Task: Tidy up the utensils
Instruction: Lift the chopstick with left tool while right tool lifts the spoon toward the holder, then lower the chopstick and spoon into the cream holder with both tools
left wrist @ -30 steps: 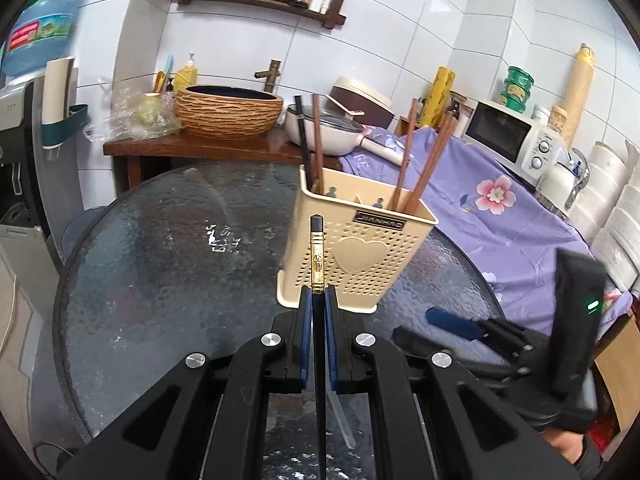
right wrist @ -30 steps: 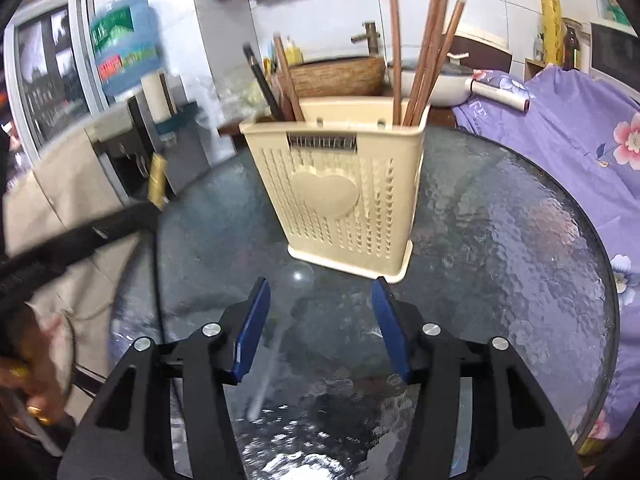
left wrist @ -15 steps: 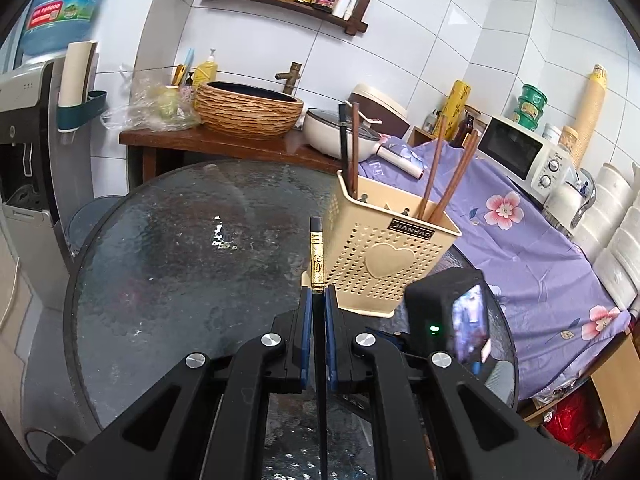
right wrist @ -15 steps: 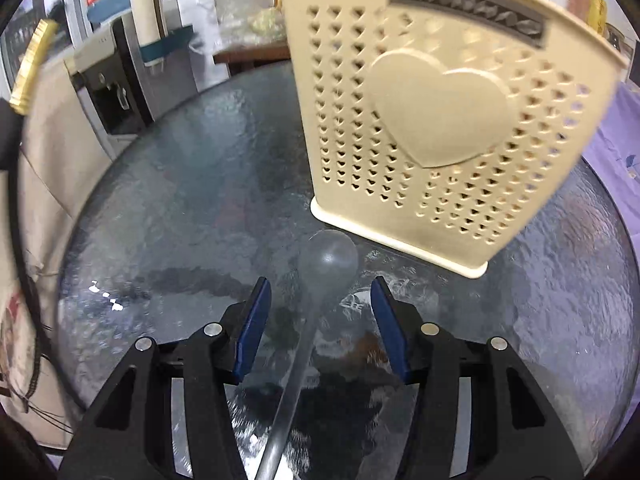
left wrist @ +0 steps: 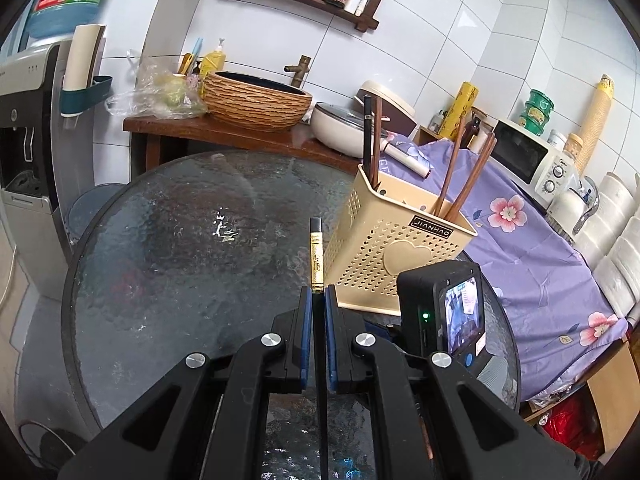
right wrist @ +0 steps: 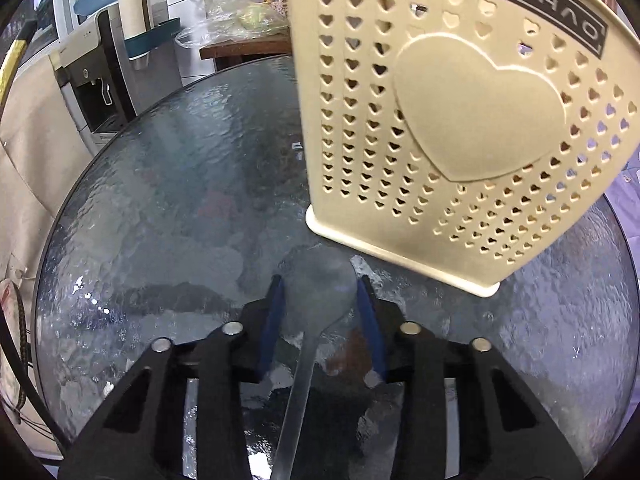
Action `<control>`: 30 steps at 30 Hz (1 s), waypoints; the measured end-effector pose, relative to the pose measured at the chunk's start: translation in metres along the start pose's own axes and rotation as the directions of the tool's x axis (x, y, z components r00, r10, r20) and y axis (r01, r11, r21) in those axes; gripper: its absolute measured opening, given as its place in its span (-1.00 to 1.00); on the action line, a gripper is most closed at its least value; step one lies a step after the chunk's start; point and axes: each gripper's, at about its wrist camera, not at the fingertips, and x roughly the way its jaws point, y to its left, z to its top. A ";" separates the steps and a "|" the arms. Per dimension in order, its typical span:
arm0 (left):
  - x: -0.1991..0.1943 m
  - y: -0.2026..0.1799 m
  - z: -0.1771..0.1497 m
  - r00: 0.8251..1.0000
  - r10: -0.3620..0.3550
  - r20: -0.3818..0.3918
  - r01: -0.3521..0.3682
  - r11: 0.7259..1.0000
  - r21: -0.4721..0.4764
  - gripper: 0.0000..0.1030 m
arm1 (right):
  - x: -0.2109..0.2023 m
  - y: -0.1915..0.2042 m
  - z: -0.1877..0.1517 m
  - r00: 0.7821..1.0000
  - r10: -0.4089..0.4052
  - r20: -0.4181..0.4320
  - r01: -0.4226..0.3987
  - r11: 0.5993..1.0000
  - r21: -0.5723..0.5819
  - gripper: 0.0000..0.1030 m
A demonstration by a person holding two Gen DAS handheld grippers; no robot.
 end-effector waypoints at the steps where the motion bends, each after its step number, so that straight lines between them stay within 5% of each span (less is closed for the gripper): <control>1: 0.000 0.000 0.000 1.000 -0.001 0.000 0.001 1.000 0.001 -0.88 | 0.000 0.001 0.001 1.000 -0.001 0.002 0.001 1.000 -0.004 -0.29; 5: 0.000 -0.001 0.000 1.000 0.001 0.003 -0.001 1.000 0.003 -0.88 | -0.005 -0.004 -0.001 0.999 0.041 0.016 -0.041 0.999 0.024 -0.29; 16: -0.008 -0.014 0.005 0.999 -0.015 0.029 0.014 0.999 0.034 -0.88 | -0.100 -0.031 -0.005 0.962 0.128 0.240 -0.142 0.989 0.042 -0.29; 30: -0.014 -0.046 0.006 0.998 -0.047 0.037 0.043 0.995 0.093 -0.88 | -0.152 -0.061 -0.021 0.937 0.172 0.304 -0.202 0.977 0.068 -0.29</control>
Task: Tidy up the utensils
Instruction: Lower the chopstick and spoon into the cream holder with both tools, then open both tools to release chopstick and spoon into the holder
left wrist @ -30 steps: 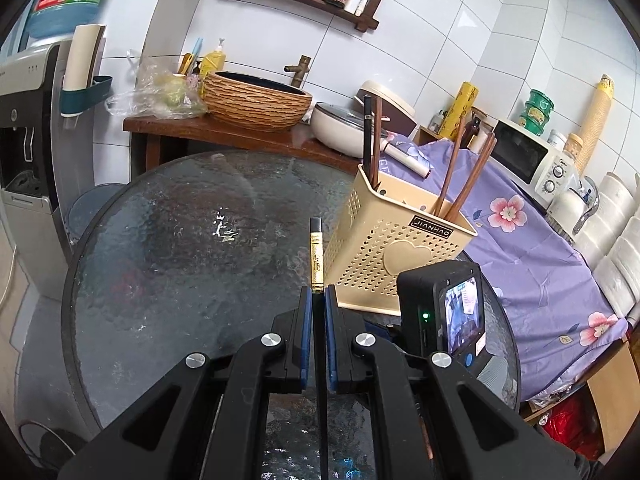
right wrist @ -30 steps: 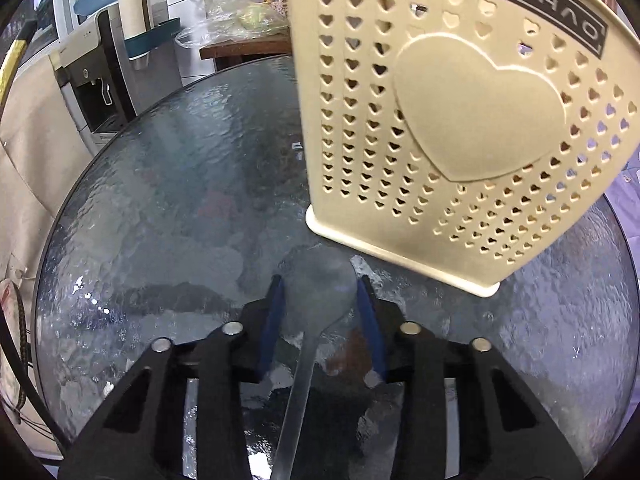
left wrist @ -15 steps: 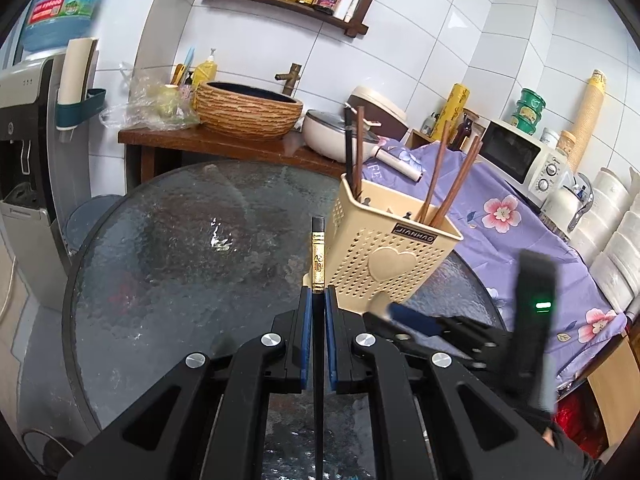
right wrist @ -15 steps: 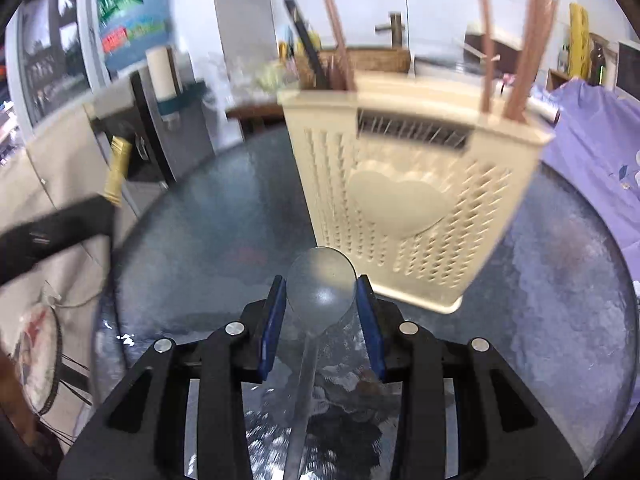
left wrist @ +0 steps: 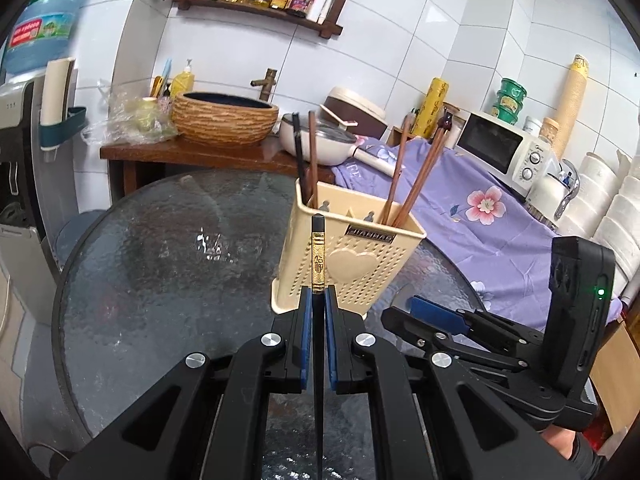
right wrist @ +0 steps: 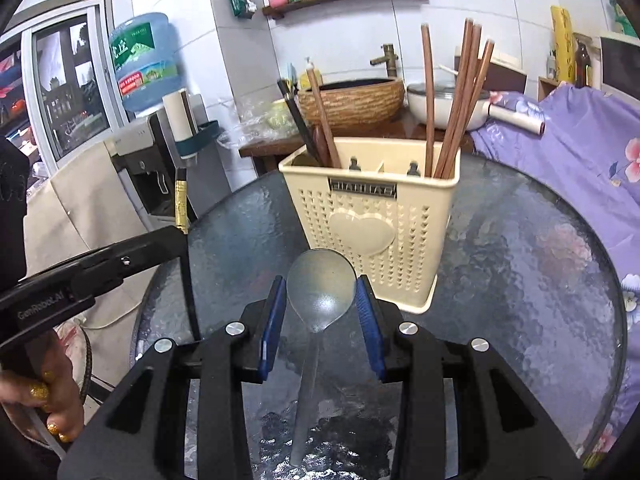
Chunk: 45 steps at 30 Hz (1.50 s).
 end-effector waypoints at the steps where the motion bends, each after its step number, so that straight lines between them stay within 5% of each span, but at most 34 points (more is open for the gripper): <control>1: -0.001 -0.001 0.002 1.000 -0.001 0.005 0.001 1.000 0.004 -0.88 | -0.004 -0.001 0.003 1.000 0.010 0.006 -0.010 1.000 0.006 -0.29; 14: -0.005 -0.023 0.024 0.999 -0.030 0.041 0.028 0.998 0.052 -0.88 | -0.033 -0.003 0.036 0.996 0.016 0.085 -0.015 1.000 -0.010 -0.29; 23: -0.023 -0.039 0.079 0.989 -0.091 0.118 0.081 0.993 0.087 -0.88 | -0.042 -0.008 0.093 0.981 -0.036 0.191 0.041 0.999 -0.026 -0.29; 35: -0.003 -0.047 0.185 0.974 -0.043 0.224 0.038 0.999 0.030 -0.88 | -0.029 -0.023 0.185 0.918 -0.181 0.352 0.189 0.982 0.011 -0.29; 40: 0.030 -0.045 0.185 0.971 0.026 0.236 -0.032 0.999 0.020 -0.88 | -0.003 -0.024 0.173 0.897 -0.235 0.375 0.257 0.966 -0.009 -0.29; 45: 0.066 -0.033 0.155 0.987 0.028 0.157 -0.030 1.000 0.007 -0.95 | 0.021 -0.026 0.138 0.880 -0.278 0.384 0.320 0.946 -0.048 -0.29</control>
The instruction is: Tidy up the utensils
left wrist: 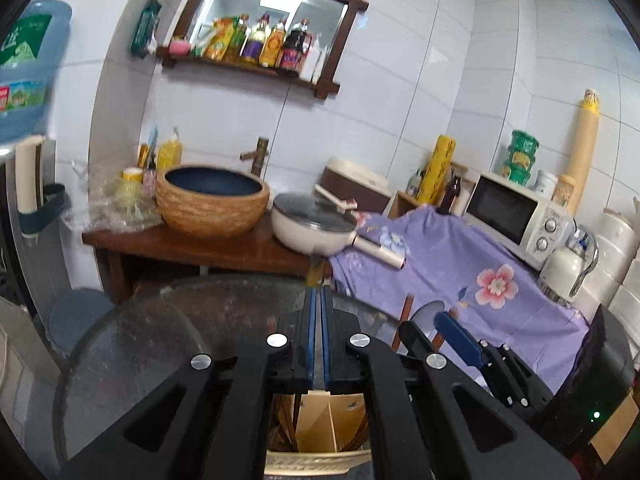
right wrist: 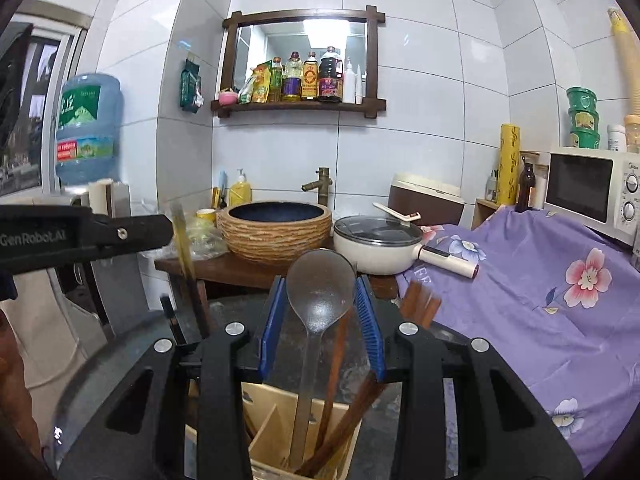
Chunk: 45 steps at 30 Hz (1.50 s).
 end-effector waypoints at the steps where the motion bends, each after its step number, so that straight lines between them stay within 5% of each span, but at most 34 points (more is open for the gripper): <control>1: 0.004 0.001 -0.009 1.000 0.001 -0.016 -0.001 1.000 0.005 -0.95 | 0.001 0.002 -0.008 1.000 -0.003 -0.004 0.003 1.000 -0.013 -0.29; 9: 0.011 0.007 -0.039 0.998 -0.001 -0.067 0.001 1.000 0.006 -0.95 | 0.002 0.012 -0.054 0.999 -0.016 -0.052 0.012 0.997 -0.071 -0.25; 11: 0.008 0.008 -0.043 0.998 0.003 -0.065 -0.002 1.000 0.008 -0.95 | -0.003 0.012 -0.060 0.999 -0.021 -0.043 0.018 0.997 -0.071 0.09; 14: 0.004 0.010 -0.051 0.997 0.011 -0.071 -0.011 1.000 0.012 -0.92 | -0.010 0.008 -0.063 0.999 -0.018 -0.042 0.015 0.998 -0.060 0.12; 17: -0.004 0.016 -0.063 0.998 0.034 -0.061 -0.033 0.999 0.010 -0.52 | -0.019 0.002 -0.067 0.998 -0.008 -0.063 0.006 1.000 -0.026 0.12; 19: -0.012 0.019 -0.073 0.997 0.060 -0.042 -0.059 0.998 0.022 -0.02 | -0.027 -0.003 -0.070 0.997 0.000 -0.075 0.000 1.000 -0.001 0.16; 21: -0.021 0.023 -0.085 0.995 0.098 -0.023 -0.096 0.994 0.045 0.14 | -0.039 -0.008 -0.078 0.996 0.011 -0.090 -0.009 1.000 0.023 0.41; 27: -0.043 0.045 -0.128 0.988 0.144 -0.053 -0.143 0.989 0.020 0.67 | -0.078 -0.025 -0.104 0.990 0.034 -0.134 -0.023 0.996 0.085 0.60; 36: -0.090 0.027 -0.198 0.977 0.205 -0.061 -0.199 0.976 0.092 0.87 | -0.160 -0.013 -0.164 0.978 0.125 -0.168 -0.107 0.988 0.115 0.82; 45: -0.158 -0.001 -0.238 0.976 0.216 0.004 -0.215 0.969 0.123 0.87 | -0.269 -0.014 -0.182 0.985 0.170 -0.011 -0.167 0.977 0.136 0.89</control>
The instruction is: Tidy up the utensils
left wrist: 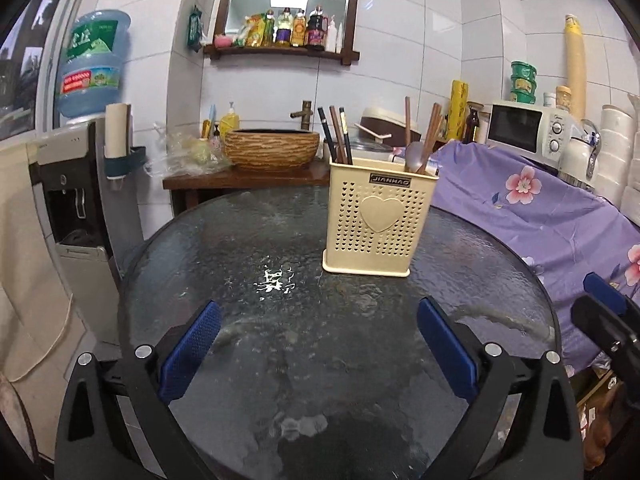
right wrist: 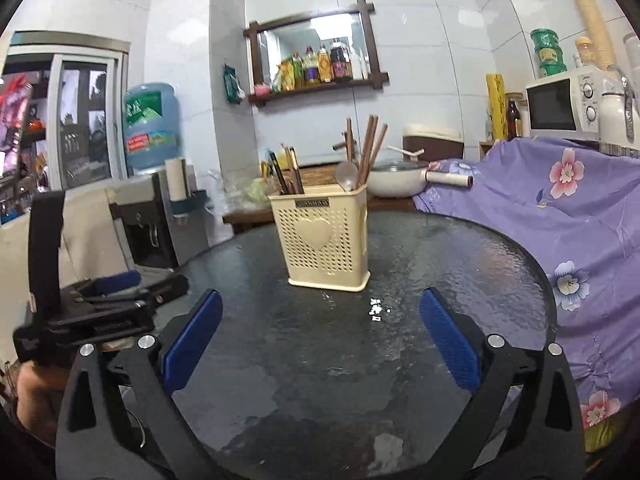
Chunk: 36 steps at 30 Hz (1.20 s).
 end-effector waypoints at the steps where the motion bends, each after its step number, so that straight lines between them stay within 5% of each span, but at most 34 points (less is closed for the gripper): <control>1: -0.008 -0.002 -0.001 1.000 -0.007 0.008 0.007 1.000 0.001 0.87 | -0.007 0.003 0.001 1.000 0.002 0.006 -0.002 1.000 -0.006 0.89; 11: -0.074 -0.026 -0.013 0.985 0.012 0.174 -0.031 0.994 0.106 0.88 | -0.060 0.020 0.002 0.998 0.003 0.068 0.000 0.999 -0.050 0.89; 15: -0.085 -0.029 -0.020 0.984 0.028 0.177 -0.050 0.991 0.122 0.88 | -0.073 0.020 0.001 0.997 0.008 0.071 -0.004 0.999 -0.054 0.89; 21: -0.089 -0.020 -0.025 0.990 -0.025 0.137 0.015 0.997 0.070 0.88 | -0.083 0.025 -0.001 0.997 0.005 0.082 0.001 0.998 -0.069 0.89; 36: -0.100 -0.011 -0.032 0.988 0.011 0.151 -0.016 0.999 0.029 0.88 | -0.083 0.030 -0.005 0.997 0.007 0.075 -0.001 0.997 -0.073 0.89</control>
